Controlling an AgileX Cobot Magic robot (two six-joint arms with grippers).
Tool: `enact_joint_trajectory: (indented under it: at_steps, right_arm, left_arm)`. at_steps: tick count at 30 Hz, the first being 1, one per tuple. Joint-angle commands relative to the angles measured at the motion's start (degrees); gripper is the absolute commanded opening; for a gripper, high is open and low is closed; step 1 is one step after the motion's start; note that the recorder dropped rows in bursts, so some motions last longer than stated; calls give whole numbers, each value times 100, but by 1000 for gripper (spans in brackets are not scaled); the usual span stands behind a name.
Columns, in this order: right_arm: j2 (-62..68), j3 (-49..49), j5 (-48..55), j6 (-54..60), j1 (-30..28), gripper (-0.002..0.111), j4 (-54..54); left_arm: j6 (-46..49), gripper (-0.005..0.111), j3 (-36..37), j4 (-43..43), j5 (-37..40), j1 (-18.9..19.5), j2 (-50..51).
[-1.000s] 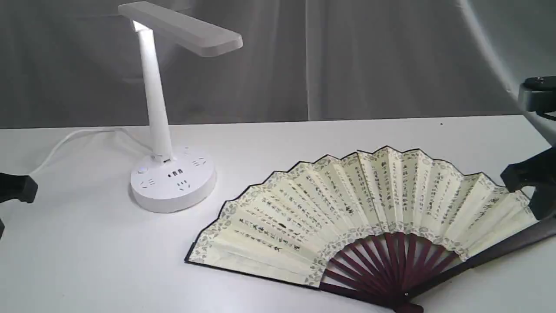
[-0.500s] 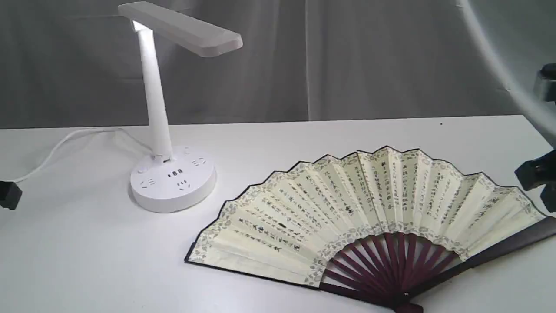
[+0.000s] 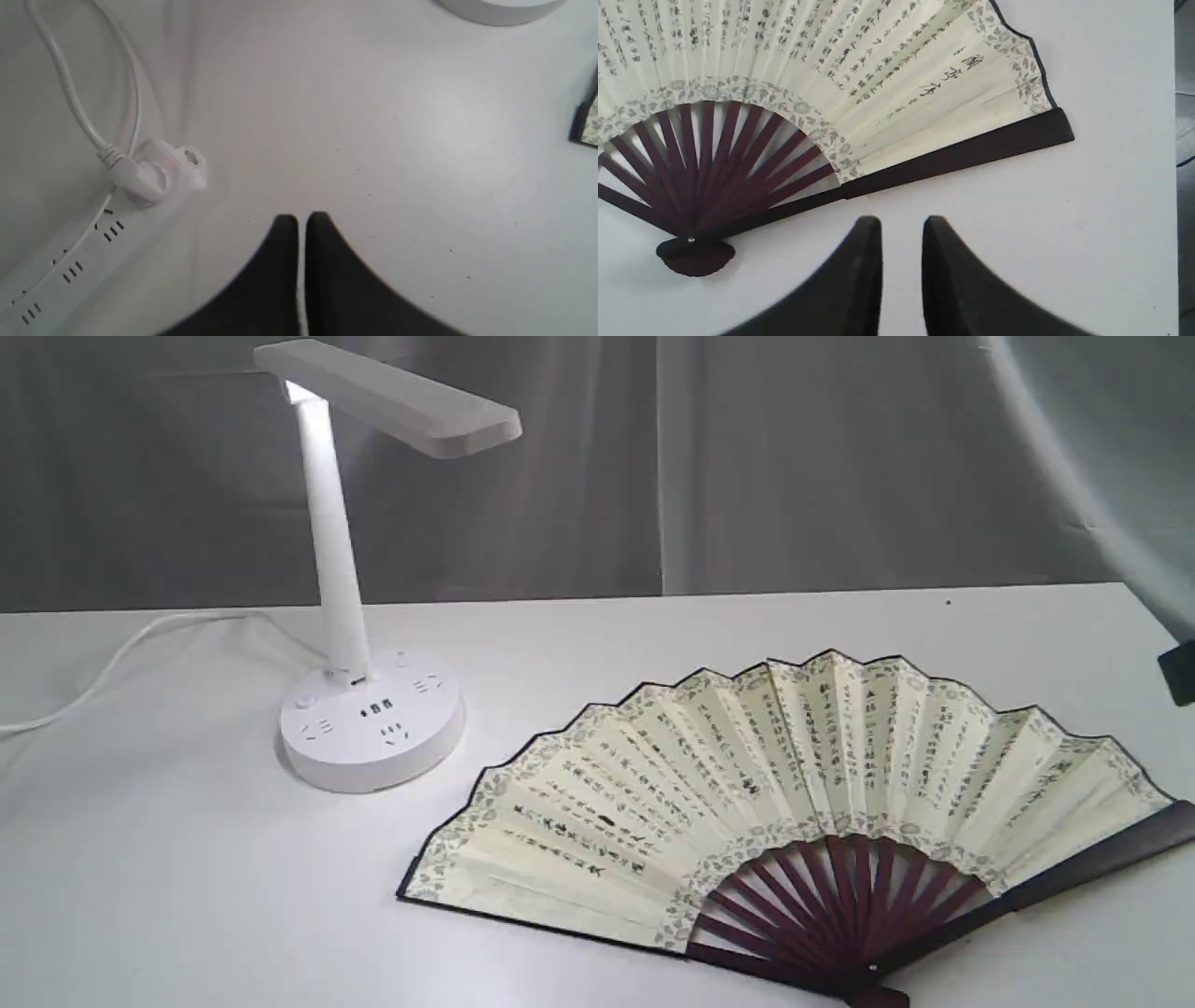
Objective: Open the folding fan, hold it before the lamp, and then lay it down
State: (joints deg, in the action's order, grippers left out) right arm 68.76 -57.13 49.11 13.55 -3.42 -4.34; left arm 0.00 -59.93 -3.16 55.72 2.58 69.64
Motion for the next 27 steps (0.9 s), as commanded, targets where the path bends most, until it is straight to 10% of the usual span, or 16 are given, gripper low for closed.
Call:
enact_joint_trajectory:
  at_steps: [1,27]
  right_arm:
    - [-241,31,-56,-95,12,10,-43]
    - [-2315,31,309,-119,12,0,23]
  left_arm:
    - [0,0,-26,10,-64,-214,-266]
    - [-294,0,770,84,-11,-398,-3309]
